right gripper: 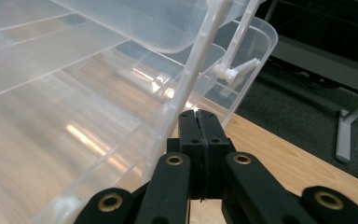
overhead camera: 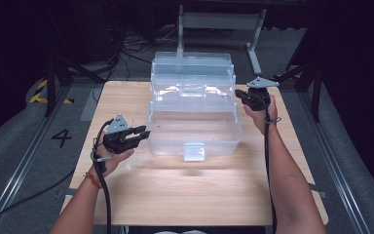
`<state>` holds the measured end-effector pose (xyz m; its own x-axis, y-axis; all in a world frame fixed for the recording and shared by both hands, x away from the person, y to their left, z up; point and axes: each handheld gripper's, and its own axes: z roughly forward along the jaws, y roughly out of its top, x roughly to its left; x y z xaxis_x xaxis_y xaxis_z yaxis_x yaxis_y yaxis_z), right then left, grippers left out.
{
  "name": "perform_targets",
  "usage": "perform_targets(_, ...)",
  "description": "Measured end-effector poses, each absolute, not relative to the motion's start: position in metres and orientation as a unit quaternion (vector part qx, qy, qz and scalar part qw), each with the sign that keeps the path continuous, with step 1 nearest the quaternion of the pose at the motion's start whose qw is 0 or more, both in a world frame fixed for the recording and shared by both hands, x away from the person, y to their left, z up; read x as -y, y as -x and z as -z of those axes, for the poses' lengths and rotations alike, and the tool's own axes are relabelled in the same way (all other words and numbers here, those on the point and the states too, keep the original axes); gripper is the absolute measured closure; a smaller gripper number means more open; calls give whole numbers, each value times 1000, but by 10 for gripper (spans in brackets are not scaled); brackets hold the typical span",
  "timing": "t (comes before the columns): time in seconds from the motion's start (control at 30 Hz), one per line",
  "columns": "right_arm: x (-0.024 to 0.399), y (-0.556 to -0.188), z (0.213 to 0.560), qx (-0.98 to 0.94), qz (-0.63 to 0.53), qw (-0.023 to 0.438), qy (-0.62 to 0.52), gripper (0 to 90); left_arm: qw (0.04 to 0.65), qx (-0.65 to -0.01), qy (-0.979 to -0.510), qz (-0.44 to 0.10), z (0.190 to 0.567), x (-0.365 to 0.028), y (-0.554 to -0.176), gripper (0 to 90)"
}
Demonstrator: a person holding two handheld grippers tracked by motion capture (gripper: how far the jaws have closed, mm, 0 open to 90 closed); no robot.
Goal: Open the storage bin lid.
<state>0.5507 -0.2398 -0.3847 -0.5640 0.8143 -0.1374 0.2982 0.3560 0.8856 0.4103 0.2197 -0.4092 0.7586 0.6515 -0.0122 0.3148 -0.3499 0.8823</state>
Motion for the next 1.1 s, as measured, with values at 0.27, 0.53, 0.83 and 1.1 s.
perform_targets(0.27,245,-546,381,-769,-432,299,-365,900,484,-301,-803,-175,409,-219,-410,701)
perform_targets(0.53,246,-533,371,-774,-429,309,-348,896,471,-298,-809,-188,406,-217,-408,695)
perform_targets(0.83,248,-514,365,-784,-423,314,-329,882,459,-298,-814,-195,402,-217,-405,687)
perform_targets(1.1,254,-499,361,-787,-424,315,-320,864,449,-295,-818,-205,397,-222,-402,678)
